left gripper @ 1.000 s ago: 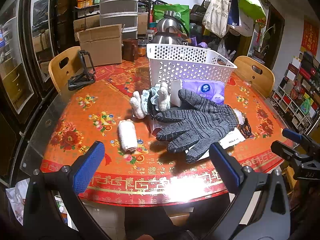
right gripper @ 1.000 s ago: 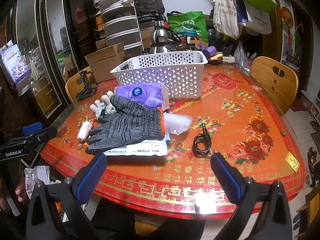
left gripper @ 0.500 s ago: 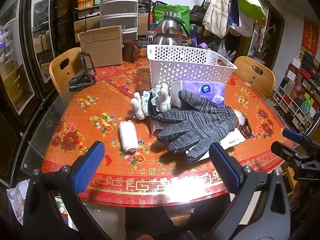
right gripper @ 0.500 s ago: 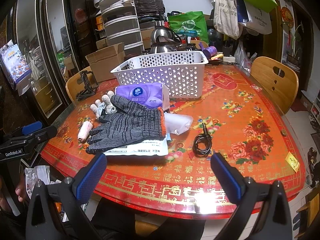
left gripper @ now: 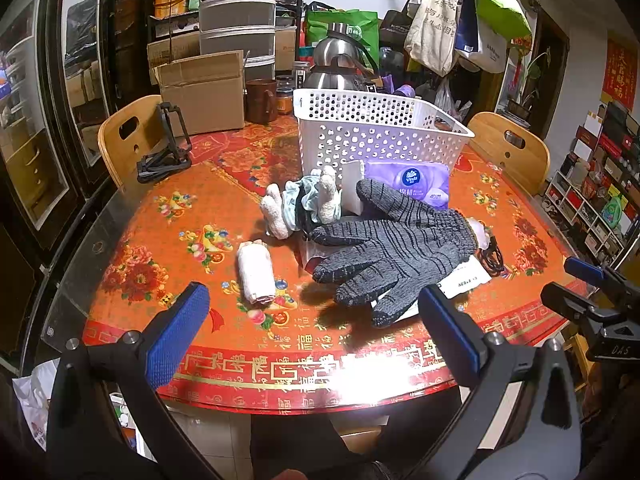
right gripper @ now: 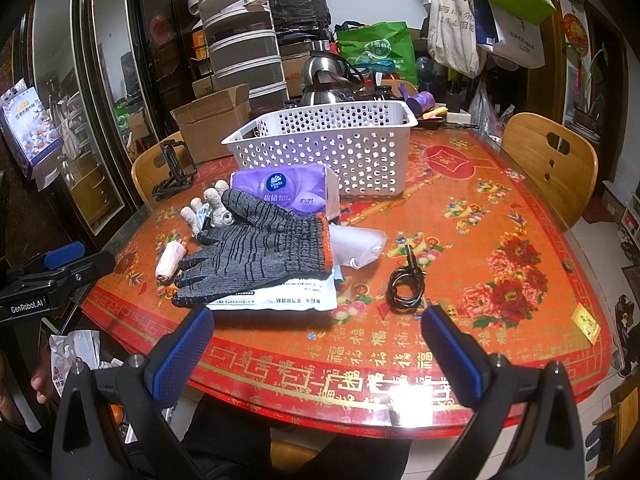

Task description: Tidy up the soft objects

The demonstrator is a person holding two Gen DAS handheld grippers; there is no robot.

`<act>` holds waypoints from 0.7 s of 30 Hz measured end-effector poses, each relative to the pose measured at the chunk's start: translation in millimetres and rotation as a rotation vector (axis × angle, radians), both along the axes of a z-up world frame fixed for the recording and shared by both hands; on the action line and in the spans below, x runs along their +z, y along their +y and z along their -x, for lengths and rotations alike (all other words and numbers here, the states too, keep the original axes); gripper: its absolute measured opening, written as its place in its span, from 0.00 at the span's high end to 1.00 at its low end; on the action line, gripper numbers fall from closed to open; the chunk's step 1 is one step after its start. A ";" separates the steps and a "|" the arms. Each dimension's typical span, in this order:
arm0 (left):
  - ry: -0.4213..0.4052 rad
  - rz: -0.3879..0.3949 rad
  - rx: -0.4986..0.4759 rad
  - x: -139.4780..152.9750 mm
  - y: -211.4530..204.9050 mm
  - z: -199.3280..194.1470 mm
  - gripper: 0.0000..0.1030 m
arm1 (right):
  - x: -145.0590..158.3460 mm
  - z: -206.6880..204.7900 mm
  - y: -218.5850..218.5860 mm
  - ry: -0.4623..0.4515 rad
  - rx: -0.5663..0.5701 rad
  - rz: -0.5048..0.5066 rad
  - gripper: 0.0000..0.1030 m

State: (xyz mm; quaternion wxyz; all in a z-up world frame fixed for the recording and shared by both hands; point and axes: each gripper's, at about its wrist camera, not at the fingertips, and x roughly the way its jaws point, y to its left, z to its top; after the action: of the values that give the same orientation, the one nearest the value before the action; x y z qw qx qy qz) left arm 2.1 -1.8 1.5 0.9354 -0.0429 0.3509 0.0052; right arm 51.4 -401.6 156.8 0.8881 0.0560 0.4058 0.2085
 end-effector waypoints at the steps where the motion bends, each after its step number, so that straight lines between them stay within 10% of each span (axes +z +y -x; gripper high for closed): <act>1: -0.001 -0.001 0.001 0.3 0.5 -0.1 0.00 | 0.0 0.0 0.2 0.000 0.000 0.001 0.00; 21: 0.000 -0.003 0.001 0.3 -0.2 0.3 0.00 | -1.4 0.1 1.5 0.002 0.001 0.001 0.00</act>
State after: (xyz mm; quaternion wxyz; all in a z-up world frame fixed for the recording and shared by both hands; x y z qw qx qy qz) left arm 1.8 -2.0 1.8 0.9356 -0.0414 0.3506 0.0061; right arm 51.3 -400.1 155.5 0.8876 0.0555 0.4068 0.2089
